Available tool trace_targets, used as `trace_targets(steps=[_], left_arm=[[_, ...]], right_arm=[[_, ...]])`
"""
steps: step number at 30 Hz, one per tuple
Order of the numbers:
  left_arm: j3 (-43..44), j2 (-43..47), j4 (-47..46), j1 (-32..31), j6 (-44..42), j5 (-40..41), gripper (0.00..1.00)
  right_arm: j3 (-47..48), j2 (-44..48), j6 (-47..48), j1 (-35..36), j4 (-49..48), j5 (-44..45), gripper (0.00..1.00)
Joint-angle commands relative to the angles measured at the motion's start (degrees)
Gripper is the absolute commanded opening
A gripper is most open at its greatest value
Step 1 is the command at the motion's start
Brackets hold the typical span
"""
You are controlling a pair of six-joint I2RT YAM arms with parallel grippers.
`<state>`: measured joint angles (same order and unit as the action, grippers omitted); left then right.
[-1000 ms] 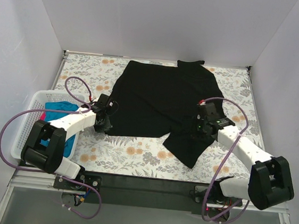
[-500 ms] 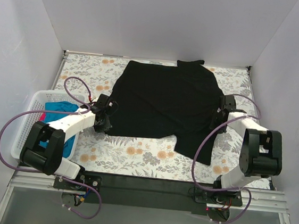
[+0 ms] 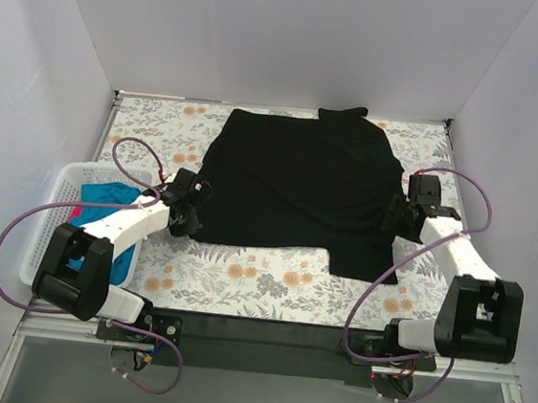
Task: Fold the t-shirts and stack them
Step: Flatten the tshirt out
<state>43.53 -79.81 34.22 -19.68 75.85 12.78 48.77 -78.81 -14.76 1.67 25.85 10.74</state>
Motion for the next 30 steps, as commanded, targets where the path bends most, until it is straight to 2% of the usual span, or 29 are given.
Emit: trace_targets(steps=[1,7,11,20,28,30], left_arm=[[-0.5,2.4,-0.9,0.1,-0.1,0.5,0.00],[-0.6,3.3,-0.9,0.0,-0.2,0.8,0.00],[-0.6,3.9,-0.8,0.0,-0.3,0.7,0.00],[-0.7,4.3,-0.8,0.0,-0.4,0.8,0.00],[-0.6,4.1,-0.9,0.0,-0.4,0.5,0.00],[-0.6,4.3,-0.9,0.0,-0.4,0.5,0.00]], right_arm=[[-4.2,4.7,-2.5,0.0,7.1,2.2,0.67],[-8.1,6.8,-2.9,-1.1,10.0,-1.6,0.68],[-11.0,7.3,-2.6,-3.5,9.8,-3.3,0.67],[-14.1,6.2,-1.6,-3.5,9.0,-6.8,0.65],[-15.4,4.9,-1.8,-2.7,8.3,-10.3,0.55],[-15.6,4.6,-1.9,-2.6,8.3,-10.3,0.50]])
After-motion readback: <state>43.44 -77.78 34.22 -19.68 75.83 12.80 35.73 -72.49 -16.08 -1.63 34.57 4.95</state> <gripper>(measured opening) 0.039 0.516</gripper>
